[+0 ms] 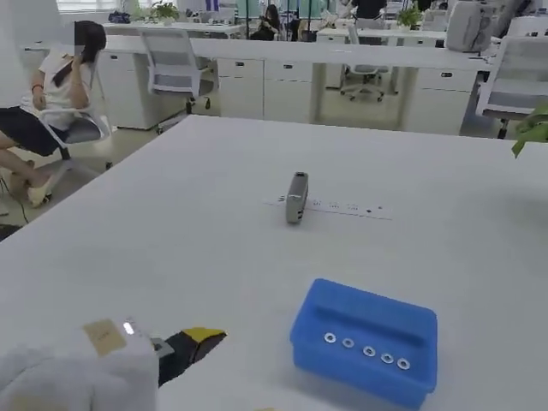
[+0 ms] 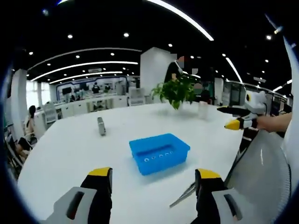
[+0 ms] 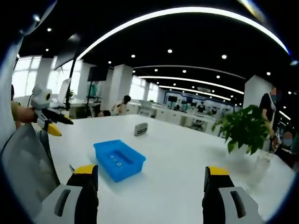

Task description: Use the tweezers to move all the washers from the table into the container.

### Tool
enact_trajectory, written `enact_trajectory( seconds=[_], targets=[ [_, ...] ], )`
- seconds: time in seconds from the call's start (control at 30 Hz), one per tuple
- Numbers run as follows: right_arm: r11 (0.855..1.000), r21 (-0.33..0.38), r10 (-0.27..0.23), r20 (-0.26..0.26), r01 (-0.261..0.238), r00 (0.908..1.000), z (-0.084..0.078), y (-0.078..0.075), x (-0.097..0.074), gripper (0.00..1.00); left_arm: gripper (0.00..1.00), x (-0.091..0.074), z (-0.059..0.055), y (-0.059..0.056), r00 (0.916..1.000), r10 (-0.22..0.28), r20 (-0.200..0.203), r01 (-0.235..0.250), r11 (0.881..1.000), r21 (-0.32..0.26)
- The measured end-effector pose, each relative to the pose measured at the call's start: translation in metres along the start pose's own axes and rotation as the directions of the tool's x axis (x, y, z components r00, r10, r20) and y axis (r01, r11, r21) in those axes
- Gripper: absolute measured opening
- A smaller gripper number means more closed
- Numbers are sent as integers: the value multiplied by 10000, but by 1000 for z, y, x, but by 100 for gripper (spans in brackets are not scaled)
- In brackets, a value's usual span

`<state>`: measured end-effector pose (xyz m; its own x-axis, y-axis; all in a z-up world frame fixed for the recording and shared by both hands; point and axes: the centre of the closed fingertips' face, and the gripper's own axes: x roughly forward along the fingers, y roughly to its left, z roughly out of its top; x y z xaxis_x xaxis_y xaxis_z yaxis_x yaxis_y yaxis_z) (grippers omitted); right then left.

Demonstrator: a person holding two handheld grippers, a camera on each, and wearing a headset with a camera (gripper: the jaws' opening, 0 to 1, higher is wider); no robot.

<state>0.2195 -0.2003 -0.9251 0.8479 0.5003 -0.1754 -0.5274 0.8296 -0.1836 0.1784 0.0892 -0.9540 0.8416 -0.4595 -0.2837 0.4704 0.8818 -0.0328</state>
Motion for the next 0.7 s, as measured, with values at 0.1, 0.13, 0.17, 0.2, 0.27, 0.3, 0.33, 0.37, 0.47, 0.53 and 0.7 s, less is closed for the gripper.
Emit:
enact_trajectory(
  seconds=[0.1,0.13,0.17,0.2,0.27,0.3,0.33,0.37,0.47,0.53,0.7],
  targets=[
    [9984,283,-500,381,490,9980,7,-9,-2,99,97,-4,7,7,9947,773,674,-730,9953,-635],
    [9988,266,-423,415,412,9982,8,-9,-3,99,98,-5,12,7,9911,877,1001,-781,9924,-956],
    [9974,463,-574,432,554,9974,8,-11,-2,99,99,-6,23,3,9823,781,1705,-558,9897,-1316],
    [9972,488,-588,420,567,9974,8,-11,-2,99,99,-6,28,4,9752,858,2041,-532,9857,-1598],
    [9972,511,-570,307,554,9979,6,-11,-1,99,99,-6,32,3,9654,946,2429,-493,9813,-1862],
    [9971,557,-535,211,523,9983,4,-10,0,99,99,-6,29,4,9685,1058,2254,-720,9856,-1529],
    [9968,631,-494,170,482,9986,3,-10,0,99,99,-6,25,10,9711,1330,1984,-1145,9881,-1024],
    [9967,664,-477,156,465,9987,3,-9,1,99,99,-6,19,16,9719,1692,1638,-1609,9850,-626],
    [9969,631,-473,37,470,9989,1,-9,1,99,99,-5,16,17,9725,1762,1524,-1652,9828,-822],
    [9966,638,-520,-21,520,9986,-1,-10,1,99,99,-4,16,16,9730,1742,1514,-1647,9836,-733],
    [9964,381,-747,-220,755,9970,-4,-15,-1,97,99,-4,8,17,9769,1858,1052,-1820,9823,-450]
  ],
)
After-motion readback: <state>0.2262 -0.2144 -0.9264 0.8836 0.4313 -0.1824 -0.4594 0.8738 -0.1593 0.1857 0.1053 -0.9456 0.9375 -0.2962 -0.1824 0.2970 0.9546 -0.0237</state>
